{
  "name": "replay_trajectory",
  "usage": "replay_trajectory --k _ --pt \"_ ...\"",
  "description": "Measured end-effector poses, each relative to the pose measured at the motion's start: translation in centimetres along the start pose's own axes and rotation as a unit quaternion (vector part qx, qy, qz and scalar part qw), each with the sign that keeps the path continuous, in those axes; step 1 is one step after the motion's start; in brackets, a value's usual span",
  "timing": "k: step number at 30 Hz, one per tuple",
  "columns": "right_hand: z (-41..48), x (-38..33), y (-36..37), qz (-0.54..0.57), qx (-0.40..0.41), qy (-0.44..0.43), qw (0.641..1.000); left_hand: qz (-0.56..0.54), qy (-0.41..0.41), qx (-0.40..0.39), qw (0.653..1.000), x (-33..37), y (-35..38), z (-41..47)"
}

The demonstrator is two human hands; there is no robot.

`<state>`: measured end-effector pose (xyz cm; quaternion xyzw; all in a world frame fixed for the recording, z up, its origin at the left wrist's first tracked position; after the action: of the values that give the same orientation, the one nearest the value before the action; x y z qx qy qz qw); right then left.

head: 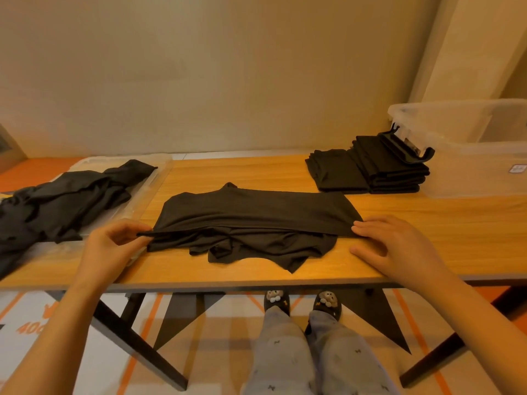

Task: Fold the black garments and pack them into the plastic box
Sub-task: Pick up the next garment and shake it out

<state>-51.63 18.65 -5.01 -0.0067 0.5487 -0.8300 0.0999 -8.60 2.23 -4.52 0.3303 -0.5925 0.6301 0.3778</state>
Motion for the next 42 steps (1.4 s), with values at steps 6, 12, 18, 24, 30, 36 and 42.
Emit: replay_trajectory --k 6,12,18,24,30,36,42 --pt "-2.6 -1.7 -1.2 -0.009 0.092 -0.038 0.995 0.011 -0.006 -0.026 1.000 0.2 0.2 -0.1" --pt "-4.4 -2.9 -1.2 -0.022 0.104 -0.106 0.989 -0.001 -0.013 -0.037 0.999 0.2 0.3 -0.2" --pt "-5.1 -3.7 -1.6 0.022 0.109 -0.147 0.983 0.005 -0.003 -0.028 1.000 0.6 0.5 -0.4" --pt "-2.6 -2.3 -5.2 0.051 0.124 -0.094 0.986 0.000 -0.024 -0.033 0.999 0.3 -0.1 -0.1" --pt "3.4 -0.1 -8.0 0.191 0.124 0.000 0.974 0.019 0.021 -0.034 0.999 3.9 -1.2 1.9" --pt "13.0 3.7 -9.4 0.202 0.127 0.044 0.970 0.000 0.034 -0.020 0.999 9.4 -2.9 9.2" --pt "25.1 7.9 -11.6 0.117 0.095 0.051 0.987 0.028 0.012 -0.012 0.999 16.7 -2.9 19.0"
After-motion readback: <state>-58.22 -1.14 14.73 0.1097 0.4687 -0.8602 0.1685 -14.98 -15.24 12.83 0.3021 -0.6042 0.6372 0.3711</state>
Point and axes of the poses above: each hand's wrist, its own z-axis towards the middle knuckle, its own y-axis out of the palm, x = y × z, the point moved 8 cm from there along z, towards the middle knuckle, and after that the axes turned 12 degrees about -y, right-handed, at the moved point
